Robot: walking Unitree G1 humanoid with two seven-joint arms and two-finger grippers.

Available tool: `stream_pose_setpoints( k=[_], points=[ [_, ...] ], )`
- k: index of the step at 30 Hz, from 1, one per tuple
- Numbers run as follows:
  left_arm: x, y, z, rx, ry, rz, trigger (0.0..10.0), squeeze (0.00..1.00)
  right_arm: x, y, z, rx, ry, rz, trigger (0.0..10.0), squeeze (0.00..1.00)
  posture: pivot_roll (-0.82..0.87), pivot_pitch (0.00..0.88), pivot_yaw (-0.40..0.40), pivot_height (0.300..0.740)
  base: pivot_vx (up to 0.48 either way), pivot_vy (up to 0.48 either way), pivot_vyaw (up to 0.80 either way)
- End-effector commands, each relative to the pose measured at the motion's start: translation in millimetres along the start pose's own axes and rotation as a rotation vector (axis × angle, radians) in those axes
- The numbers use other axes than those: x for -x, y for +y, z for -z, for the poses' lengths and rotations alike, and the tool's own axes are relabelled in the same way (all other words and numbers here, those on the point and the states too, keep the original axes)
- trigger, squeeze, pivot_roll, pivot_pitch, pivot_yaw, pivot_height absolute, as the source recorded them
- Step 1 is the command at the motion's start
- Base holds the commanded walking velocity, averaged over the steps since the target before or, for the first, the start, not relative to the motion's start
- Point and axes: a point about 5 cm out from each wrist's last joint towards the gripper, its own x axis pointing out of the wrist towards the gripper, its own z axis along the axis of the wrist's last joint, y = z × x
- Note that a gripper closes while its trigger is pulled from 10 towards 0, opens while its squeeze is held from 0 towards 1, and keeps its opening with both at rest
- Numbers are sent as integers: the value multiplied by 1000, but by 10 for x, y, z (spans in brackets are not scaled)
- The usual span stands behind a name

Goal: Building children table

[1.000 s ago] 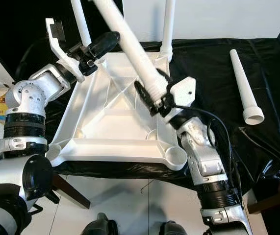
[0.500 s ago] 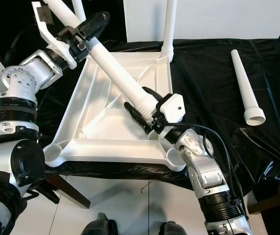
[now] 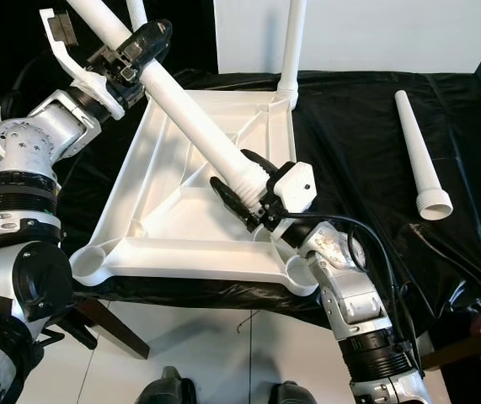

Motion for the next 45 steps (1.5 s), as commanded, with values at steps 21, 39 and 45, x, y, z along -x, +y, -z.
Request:
stream_pose_setpoints(
  k=[21,39,45],
  points=[
    [317,53,-411,-168,-117,-23,10000,0,294,-175,199,7,143,40,10000,0,45,3,-77,740,0,0,0],
    [112,-140,-294,-499,-53,-44,10000,0,223,-411,263,127,320,117,10000,0,30,17,-93,740,0,0,0],
    [31,-245,-147,-619,-16,-22,10000,0,83,-421,163,113,298,103,10000,0,20,30,-95,740,0,0,0]
  ],
)
